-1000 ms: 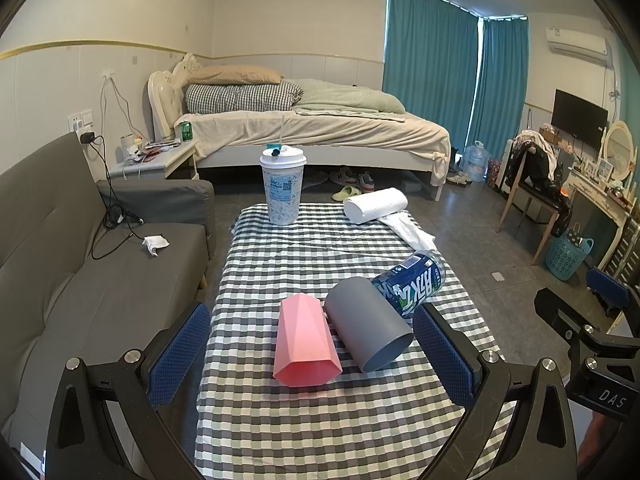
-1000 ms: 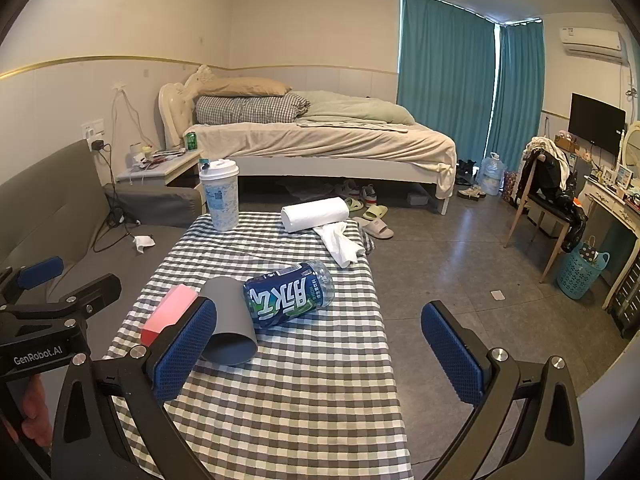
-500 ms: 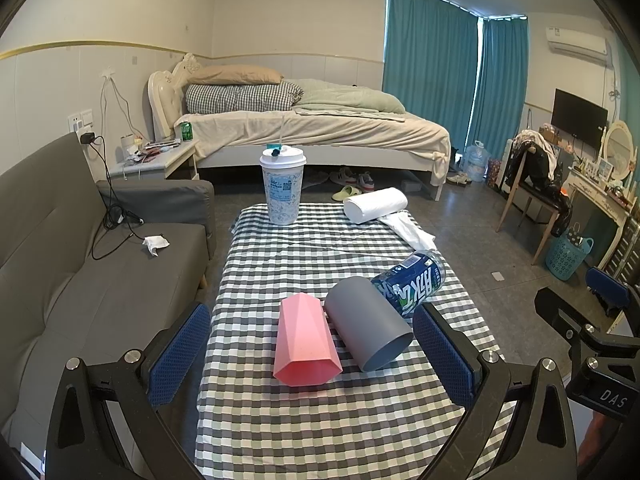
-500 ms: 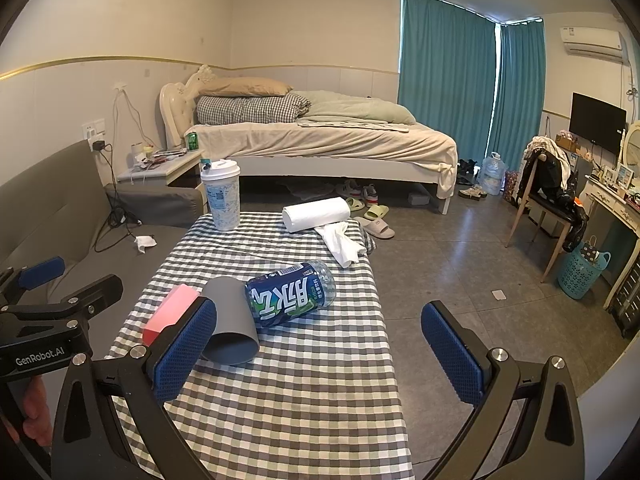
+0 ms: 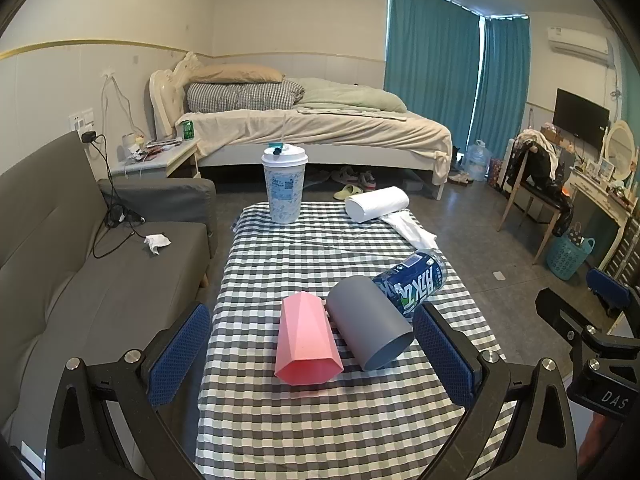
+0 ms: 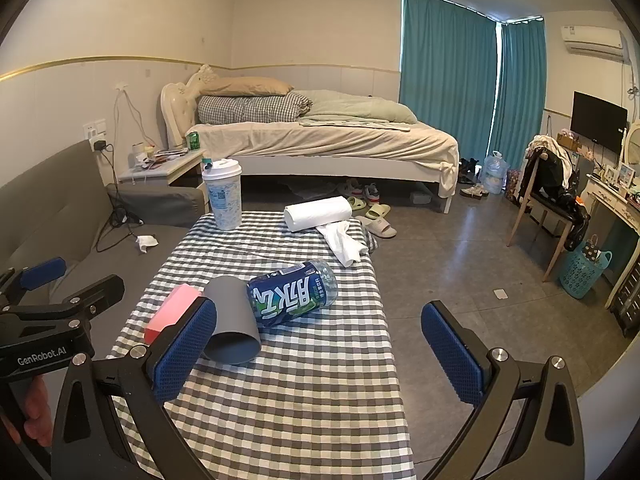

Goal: Flip cup upside down

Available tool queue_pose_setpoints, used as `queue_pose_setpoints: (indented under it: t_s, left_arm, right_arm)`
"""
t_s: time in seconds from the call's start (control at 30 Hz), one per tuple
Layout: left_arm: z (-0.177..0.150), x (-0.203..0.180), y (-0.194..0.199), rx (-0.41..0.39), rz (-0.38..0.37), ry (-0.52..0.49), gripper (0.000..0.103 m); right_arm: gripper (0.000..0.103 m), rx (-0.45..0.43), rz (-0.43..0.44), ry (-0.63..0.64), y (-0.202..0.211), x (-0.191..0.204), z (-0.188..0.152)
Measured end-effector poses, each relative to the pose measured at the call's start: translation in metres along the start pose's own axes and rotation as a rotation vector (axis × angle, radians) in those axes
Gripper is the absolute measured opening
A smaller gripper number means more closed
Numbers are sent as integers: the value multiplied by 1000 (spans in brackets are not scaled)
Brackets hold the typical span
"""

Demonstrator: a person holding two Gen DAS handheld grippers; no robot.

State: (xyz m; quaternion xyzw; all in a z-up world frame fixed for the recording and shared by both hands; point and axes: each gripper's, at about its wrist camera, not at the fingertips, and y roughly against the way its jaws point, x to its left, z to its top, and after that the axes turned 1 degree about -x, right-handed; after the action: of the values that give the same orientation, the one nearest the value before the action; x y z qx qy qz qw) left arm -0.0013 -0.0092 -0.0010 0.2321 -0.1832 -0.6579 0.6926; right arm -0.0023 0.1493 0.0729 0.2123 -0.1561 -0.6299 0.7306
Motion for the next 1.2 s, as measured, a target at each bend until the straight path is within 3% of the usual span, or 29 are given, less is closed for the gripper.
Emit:
queue_pose_setpoints:
  t_s: [0.37, 0.57, 0.93, 1.07, 1.2]
  left_arm:
    - [2, 9, -10, 24, 24, 23, 103]
    - [3, 23, -26, 49, 74, 49, 103]
    - [1, 39, -56, 114, 156, 55, 103]
    - [1, 41, -59, 129, 172, 53, 103]
    - [2, 43, -57, 128, 170, 56, 103]
  right_arm:
    - [103, 19, 23, -1, -8, 7, 0]
    - [103, 53, 65, 41, -36, 25, -1]
    - [103, 259, 189, 28, -124, 51, -34]
    - [95, 329, 213, 54, -148, 63, -51]
    - [94, 362, 216, 43, -158, 68, -60]
